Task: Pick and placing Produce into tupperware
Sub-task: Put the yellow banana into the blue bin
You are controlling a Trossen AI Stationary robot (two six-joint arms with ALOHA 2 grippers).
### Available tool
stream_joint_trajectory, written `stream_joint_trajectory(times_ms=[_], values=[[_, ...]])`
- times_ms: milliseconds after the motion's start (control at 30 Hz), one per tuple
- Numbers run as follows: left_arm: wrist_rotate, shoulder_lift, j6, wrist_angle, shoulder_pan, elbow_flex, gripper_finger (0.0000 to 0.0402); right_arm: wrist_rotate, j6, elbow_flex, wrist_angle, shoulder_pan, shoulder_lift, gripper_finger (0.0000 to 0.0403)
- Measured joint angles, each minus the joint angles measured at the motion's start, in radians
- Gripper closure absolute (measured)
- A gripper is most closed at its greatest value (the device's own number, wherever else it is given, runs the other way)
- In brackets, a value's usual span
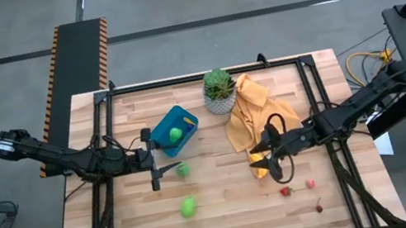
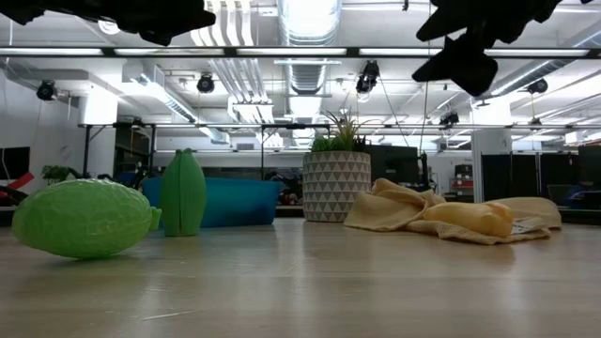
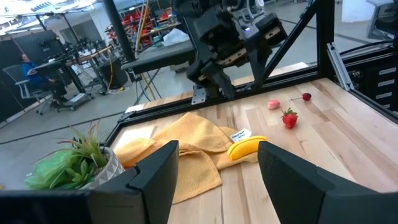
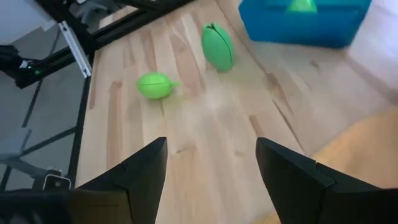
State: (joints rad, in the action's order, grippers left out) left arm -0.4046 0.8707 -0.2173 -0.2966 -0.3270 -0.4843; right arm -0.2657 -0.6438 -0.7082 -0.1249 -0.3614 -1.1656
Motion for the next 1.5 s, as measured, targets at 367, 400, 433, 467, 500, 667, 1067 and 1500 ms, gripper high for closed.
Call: stream_joint_trajectory(times_ms=[367, 400, 433, 467, 500, 667, 1067, 1500], values=[[-0.001, 0.0, -0.007, 0.0, 0.0, 0.0, 0.0196, -0.067, -0.201, -0.099, -0.34, 0.002, -0.056, 0.0166], [-0.001, 0.0, -0.007, 0.0, 0.0, 0.0, 0.0196, -0.077, -0.218, -0.117, -0.382, 0.002, -0.062, 0.0166], [-0.001, 0.0, -0.007, 0.0, 0.0, 0.0, 0.0196, -0.079, -0.229, -0.133, -0.414, 0.002, -0.067, 0.0166], [-0.001, 0.0, -0.007, 0.0, 0.0, 0.0, 0.0196, -0.079, -0.236, -0.148, -0.444, 0.002, -0.072, 0.0166], [-0.001, 0.0, -0.007, -0.001, 0.0, 0.0, 0.0196, -0.079, -0.239, -0.163, -0.463, 0.002, -0.079, 0.0166], [-0.001, 0.0, -0.007, 0.0, 0.0, 0.0, 0.0196, -0.074, -0.24, -0.252, -0.508, 0.002, -0.133, 0.0166], [-0.001, 0.0, -0.007, 0.0, 0.0, 0.0, 0.0196, 0.075, -0.269, -0.705, -1.016, -0.003, -0.416, 0.0167], [-0.001, 0.0, -0.008, 0.001, 0.0, 0.0, 0.0196, 0.087, -0.318, -0.911, -1.287, -0.031, -0.565, 0.0167]])
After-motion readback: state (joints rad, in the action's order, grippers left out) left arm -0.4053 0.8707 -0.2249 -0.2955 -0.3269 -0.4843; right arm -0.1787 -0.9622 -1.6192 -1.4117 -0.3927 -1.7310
